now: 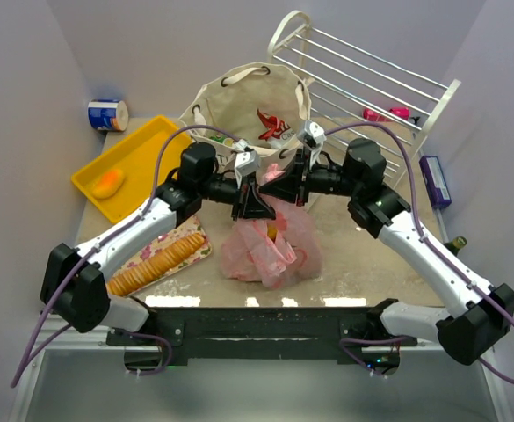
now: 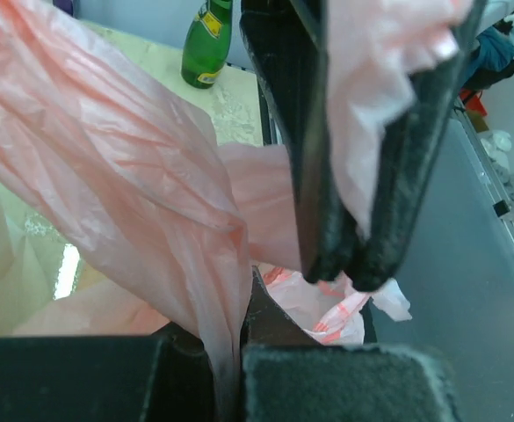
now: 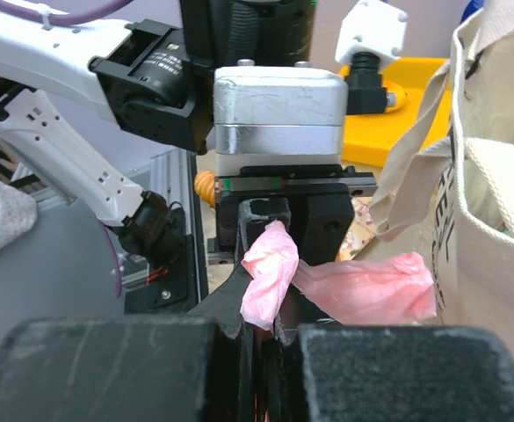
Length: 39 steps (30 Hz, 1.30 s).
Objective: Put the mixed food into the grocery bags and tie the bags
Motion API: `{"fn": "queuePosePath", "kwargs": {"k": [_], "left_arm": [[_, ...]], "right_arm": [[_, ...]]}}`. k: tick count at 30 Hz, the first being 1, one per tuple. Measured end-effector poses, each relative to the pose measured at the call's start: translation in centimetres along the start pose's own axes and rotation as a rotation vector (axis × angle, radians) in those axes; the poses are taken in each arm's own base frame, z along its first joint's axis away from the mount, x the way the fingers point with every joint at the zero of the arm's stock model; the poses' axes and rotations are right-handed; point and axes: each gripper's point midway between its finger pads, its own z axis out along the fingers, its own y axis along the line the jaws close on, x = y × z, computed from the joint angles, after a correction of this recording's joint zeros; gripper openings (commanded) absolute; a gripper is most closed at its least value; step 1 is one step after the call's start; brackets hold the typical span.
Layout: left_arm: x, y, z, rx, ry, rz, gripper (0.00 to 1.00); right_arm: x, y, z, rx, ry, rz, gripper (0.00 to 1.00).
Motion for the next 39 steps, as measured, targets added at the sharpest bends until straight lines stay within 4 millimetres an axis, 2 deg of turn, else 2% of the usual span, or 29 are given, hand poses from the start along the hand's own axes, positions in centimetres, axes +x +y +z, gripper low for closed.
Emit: {"fn": "queuePosePath", "kwargs": {"k": [2, 6, 7, 11, 15, 18, 21, 26, 34, 39], "left_arm": [[-0.4, 0.0, 0.1, 0.007, 0.011, 0.007, 0.02], [-0.3, 0.4, 0.1, -0.006, 0.031, 0.005, 0.43], [-0.2, 0.5, 0.1, -0.014, 0.035, 0.004, 0.48], [0.4, 1.0, 0.0, -0.051, 0.057, -0.011, 0.59], [0.6, 2.0, -0.6, -0.150, 0.066, -0.015, 0.82], [-0.3, 1.8, -1.7, -0.228, 0.041, 0.015, 0.93], [-1.8, 0.9, -2.8, -0.282, -0.001, 0.062, 0.99], [-3.7, 0.0, -3.7, -0.323, -0.063, 0.107, 1.00], [-3.5, 0.3, -3.7, -0.346, -0.088, 0.088, 1.00], [-3.5, 0.4, -3.3, -0.320, -0.120, 0.097, 1.00]], "right_arm": [[-0.1, 0.3, 0.0, -0.013, 0.004, 0.001, 0.00], [0.1, 0.4, -0.1, -0.016, 0.012, 0.011, 0.00], [0.1, 0.4, -0.1, -0.015, 0.011, 0.011, 0.00], [0.1, 0.4, -0.2, -0.006, 0.004, 0.009, 0.00], [0.3, 0.5, -0.7, 0.012, -0.012, 0.003, 0.01], [0.0, 0.8, -0.9, 0.009, -0.023, -0.003, 0.02], [-0.1, 0.8, -0.9, 0.009, -0.025, -0.004, 0.02], [-0.1, 0.9, -0.9, 0.006, -0.031, -0.003, 0.01], [0.2, 2.2, 0.1, -0.044, -0.035, 0.006, 0.02], [0.0, 2.3, 0.4, -0.049, -0.043, 0.011, 0.08]]}}
